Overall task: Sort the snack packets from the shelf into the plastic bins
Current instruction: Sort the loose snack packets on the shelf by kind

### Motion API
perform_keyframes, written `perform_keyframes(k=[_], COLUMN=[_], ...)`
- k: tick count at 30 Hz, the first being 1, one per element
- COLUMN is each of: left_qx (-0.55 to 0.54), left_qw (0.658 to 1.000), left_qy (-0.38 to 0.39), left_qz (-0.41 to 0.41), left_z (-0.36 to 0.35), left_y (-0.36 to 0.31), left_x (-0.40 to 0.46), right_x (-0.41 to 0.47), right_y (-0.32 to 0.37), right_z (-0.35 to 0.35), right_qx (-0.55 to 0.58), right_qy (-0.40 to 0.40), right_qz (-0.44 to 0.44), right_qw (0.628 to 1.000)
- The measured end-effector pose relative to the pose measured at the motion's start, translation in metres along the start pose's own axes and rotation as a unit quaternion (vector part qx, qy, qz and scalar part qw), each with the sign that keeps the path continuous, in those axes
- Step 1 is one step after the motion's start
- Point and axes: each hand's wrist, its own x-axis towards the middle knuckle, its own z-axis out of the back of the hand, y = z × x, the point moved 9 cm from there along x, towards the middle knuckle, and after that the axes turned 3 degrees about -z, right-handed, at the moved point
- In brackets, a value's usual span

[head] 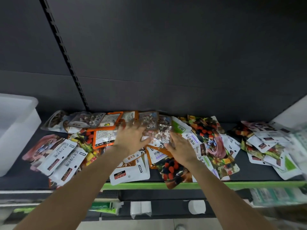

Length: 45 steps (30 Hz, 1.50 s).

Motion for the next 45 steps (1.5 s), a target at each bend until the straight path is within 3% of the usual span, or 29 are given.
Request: perform_keyframes(k=[2, 4, 7, 12, 18, 20, 23, 28, 32, 35, 38, 45], left_qx=[-0.011, -0.004, 0.036, 0.137, 0.089, 0.047, -0.023, -0.017, 0.010, -0.031, -0.076, -0.029], left_qw=[0.997, 0.996, 0.996, 0.988, 0.994, 0.999, 0.995, 0.988, 0.990, 0.996, 0.991, 0.992], left_qy=[-0.018, 0.014, 0.066, 0.056, 0.022, -0.014, -0.017, 0.072, 0.112, 0.066, 0.047, 0.112], left_qz=[-0.071, -0.087, -0.055, -0.034, 0.061, 0.012, -0.096, -0.137, -0.087, -0.058, -0.099, -0.054], left_z=[0.002, -0.010, -0.033, -0.026, -0.003, 0.007, 0.009, -0.025, -0.050, -0.040, -0.038, -0.062], left_y=[-0.039, -0.059, -0.054, -0.015, 0.013, -0.019, -0.087, -0.145, -0.135, -0.151, -0.190, -0.216], left_x=[0.012, 0.024, 0.032, 0.024, 0.005, 0.013, 0.033, 0.060, 0.063, 0.063, 0.071, 0.081], right_x=[-0.001, -0.003, -0.010, -0.016, -0.016, -0.017, -0.018, -0.024, -0.028, -0.022, -0.008, 0.018], right_y=[-0.004, -0.012, -0.032, -0.050, -0.055, -0.067, -0.088, -0.127, -0.183, -0.202, -0.202, -0.230], right_z=[0.004, 0.011, 0.017, 0.015, 0.026, 0.037, 0.038, 0.050, 0.066, 0.074, 0.078, 0.072], right_qx=[0.023, 0.013, -0.059, -0.154, -0.148, -0.143, -0.156, -0.198, -0.101, -0.009, 0.059, 0.107], right_qy=[0.003, -0.007, 0.004, 0.022, -0.026, -0.045, 0.009, 0.030, 0.020, 0.000, -0.021, 0.008], right_qz=[0.006, 0.007, -0.019, -0.019, -0.020, -0.051, -0.081, -0.109, -0.172, -0.148, -0.110, -0.157], right_qw=[1.000, 1.000, 0.998, 0.988, 0.988, 0.987, 0.984, 0.974, 0.980, 0.989, 0.992, 0.982])
